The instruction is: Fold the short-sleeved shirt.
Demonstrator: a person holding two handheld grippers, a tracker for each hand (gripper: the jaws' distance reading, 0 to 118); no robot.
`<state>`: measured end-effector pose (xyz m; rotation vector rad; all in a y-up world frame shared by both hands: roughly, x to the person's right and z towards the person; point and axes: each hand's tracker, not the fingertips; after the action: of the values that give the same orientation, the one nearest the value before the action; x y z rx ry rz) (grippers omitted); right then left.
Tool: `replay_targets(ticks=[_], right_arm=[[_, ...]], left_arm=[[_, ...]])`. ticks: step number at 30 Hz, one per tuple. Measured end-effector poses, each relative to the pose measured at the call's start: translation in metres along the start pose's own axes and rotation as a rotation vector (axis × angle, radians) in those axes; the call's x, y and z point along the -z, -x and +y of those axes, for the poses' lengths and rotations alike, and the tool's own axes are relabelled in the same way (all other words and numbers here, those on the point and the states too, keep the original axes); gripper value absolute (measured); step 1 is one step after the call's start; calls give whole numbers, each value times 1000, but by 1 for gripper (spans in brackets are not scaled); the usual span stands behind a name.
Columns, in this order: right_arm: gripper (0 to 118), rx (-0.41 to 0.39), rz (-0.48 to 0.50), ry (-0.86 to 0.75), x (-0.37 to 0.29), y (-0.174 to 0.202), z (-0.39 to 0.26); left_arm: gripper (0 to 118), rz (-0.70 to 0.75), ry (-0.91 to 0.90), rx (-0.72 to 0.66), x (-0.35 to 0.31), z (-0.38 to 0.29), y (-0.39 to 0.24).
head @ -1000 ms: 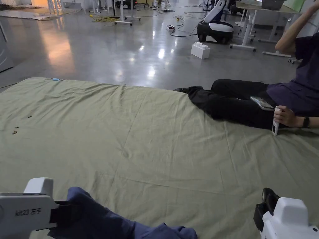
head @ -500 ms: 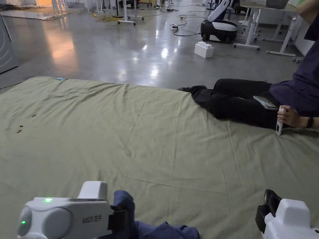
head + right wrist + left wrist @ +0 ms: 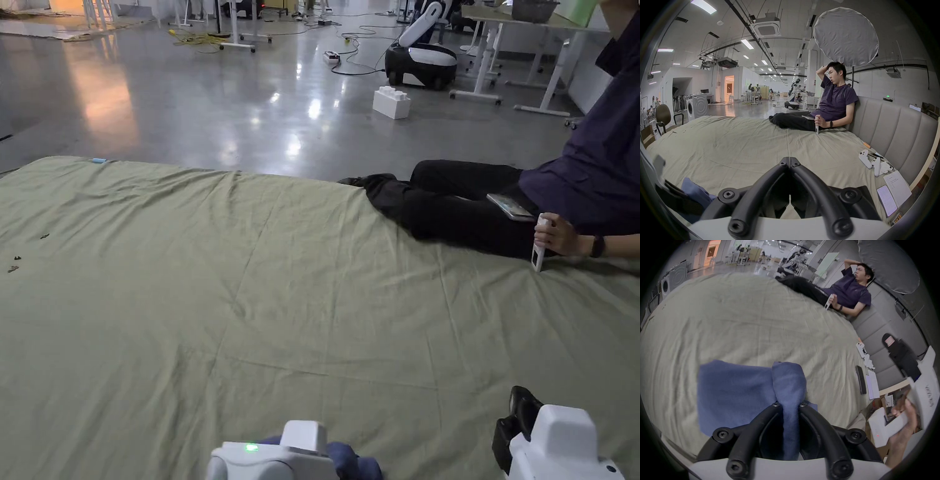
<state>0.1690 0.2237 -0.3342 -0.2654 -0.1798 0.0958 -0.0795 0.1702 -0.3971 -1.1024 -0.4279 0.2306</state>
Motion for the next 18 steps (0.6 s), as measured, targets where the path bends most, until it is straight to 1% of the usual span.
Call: replay_targets(ticks=[2, 4, 5, 7, 8, 9, 10, 12, 14, 15, 16, 17, 18], right_arm=[[0, 2, -4, 1, -1, -2, 0], [0, 4, -9, 3, -1, -3, -1], [0, 5, -10, 4, -1, -4, -1], [0, 7, -12, 6, -1, -5, -1], [0, 7, -12, 7, -1, -5, -1], [0, 6, -10, 6, -2, -5, -1], [0, 4, -9, 5, -2, -5, -1], [0, 1, -6, 4, -3, -5, 0], [0, -1, -5, 1, -4, -5, 0], [0, -2, -5, 2, -4, -5, 0], [0, 0, -5, 2, -4, -5, 0], [0, 4, -3, 3, -4, -5, 0], [0, 5, -3, 4, -4, -5, 0]], left_arm=[[14, 17, 10, -18, 12, -3, 0], [22, 22, 6, -38, 20, -5, 3], [29, 18, -2, -49, 18, -5, 5], [56, -28, -29, -77, 14, -7, 8], [66, -61, -33, -96, 11, -6, 11], [72, -88, -40, -112, 7, -4, 15], [72, -132, -27, -119, 2, -5, 16], [72, -172, -34, -111, -11, -3, 20], [71, -189, -81, -87, -23, -3, 21], [67, -191, -105, -70, -28, -2, 22], [57, -185, -114, -57, -31, -2, 23], [39, -179, -116, -50, -32, -1, 24], [14, -166, -116, -48, -28, -1, 24]])
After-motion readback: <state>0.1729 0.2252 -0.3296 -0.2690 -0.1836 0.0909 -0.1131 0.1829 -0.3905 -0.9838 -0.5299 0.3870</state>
